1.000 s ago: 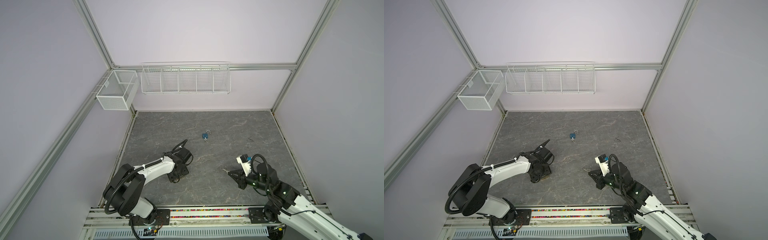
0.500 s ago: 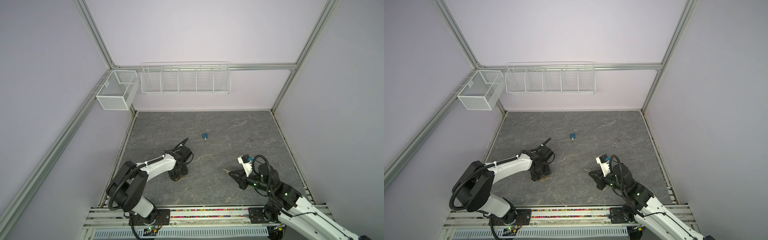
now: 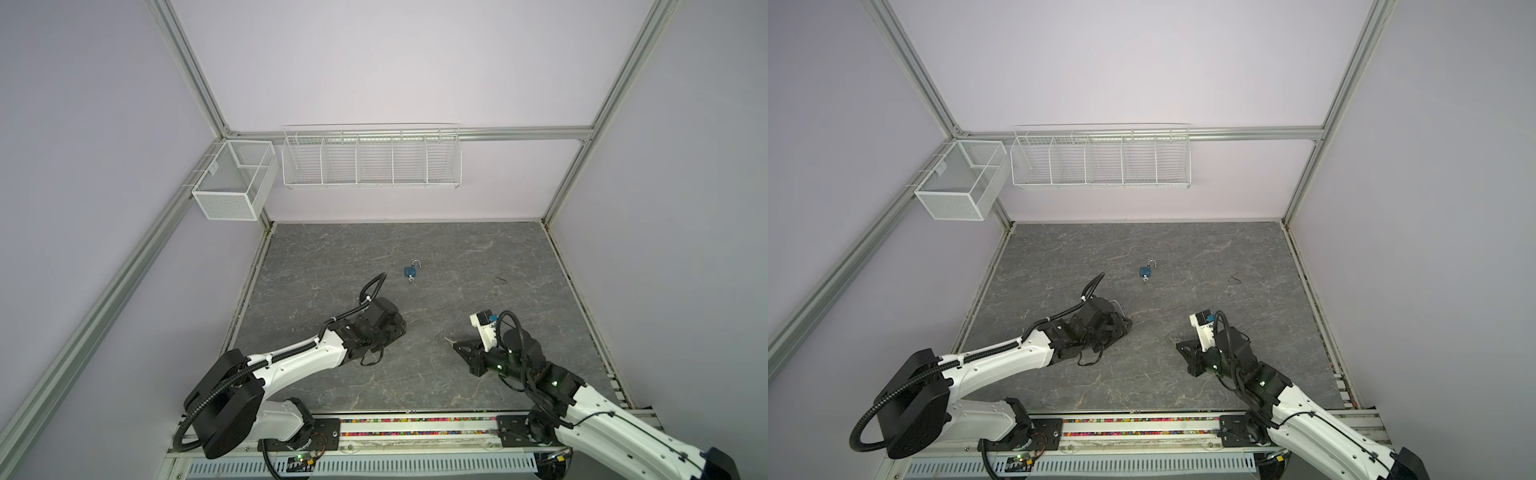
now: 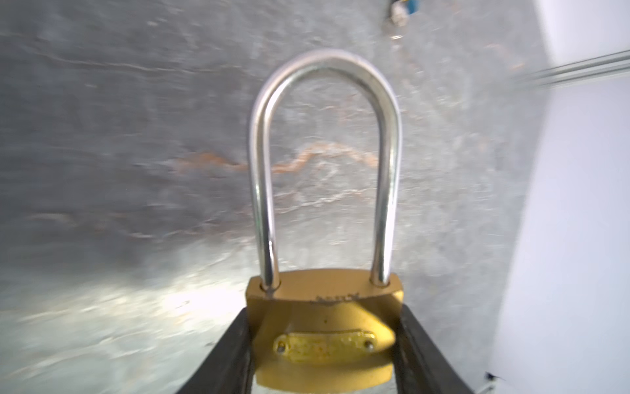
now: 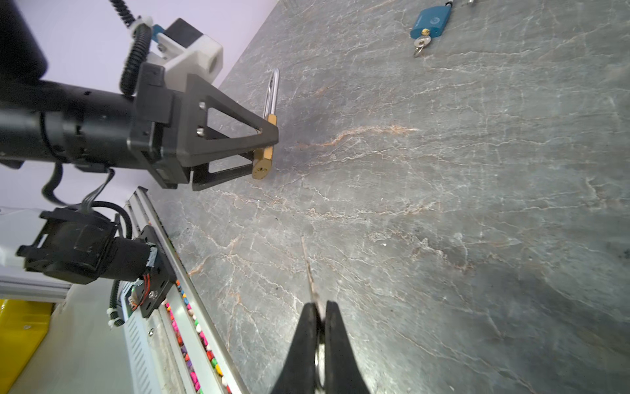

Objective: Unlock with the key
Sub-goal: 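Lift the brass padlock with the left gripper toward the key in the right gripper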

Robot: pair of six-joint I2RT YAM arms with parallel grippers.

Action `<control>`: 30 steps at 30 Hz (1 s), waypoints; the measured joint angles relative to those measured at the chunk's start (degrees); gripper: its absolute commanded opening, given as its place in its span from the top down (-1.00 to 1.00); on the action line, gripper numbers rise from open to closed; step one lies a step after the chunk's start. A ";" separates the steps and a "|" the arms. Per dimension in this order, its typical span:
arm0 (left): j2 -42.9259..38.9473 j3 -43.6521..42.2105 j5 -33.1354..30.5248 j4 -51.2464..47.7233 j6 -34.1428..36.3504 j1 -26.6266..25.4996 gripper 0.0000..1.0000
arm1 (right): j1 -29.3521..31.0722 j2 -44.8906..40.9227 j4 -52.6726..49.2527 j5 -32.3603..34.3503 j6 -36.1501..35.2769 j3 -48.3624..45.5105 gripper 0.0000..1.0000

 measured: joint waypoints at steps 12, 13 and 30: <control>-5.86 -11.41 -9.40 20.57 -11.52 -5.53 1.00 | 11.32 16.68 11.21 12.52 3.58 3.43 0.87; -6.43 -11.63 -10.43 21.42 -12.17 -6.14 1.00 | 11.85 17.88 12.02 12.96 4.07 3.85 0.87; -4.24 -14.62 -21.31 35.54 -16.28 -12.22 1.00 | 17.09 22.27 13.86 23.12 7.50 10.73 0.87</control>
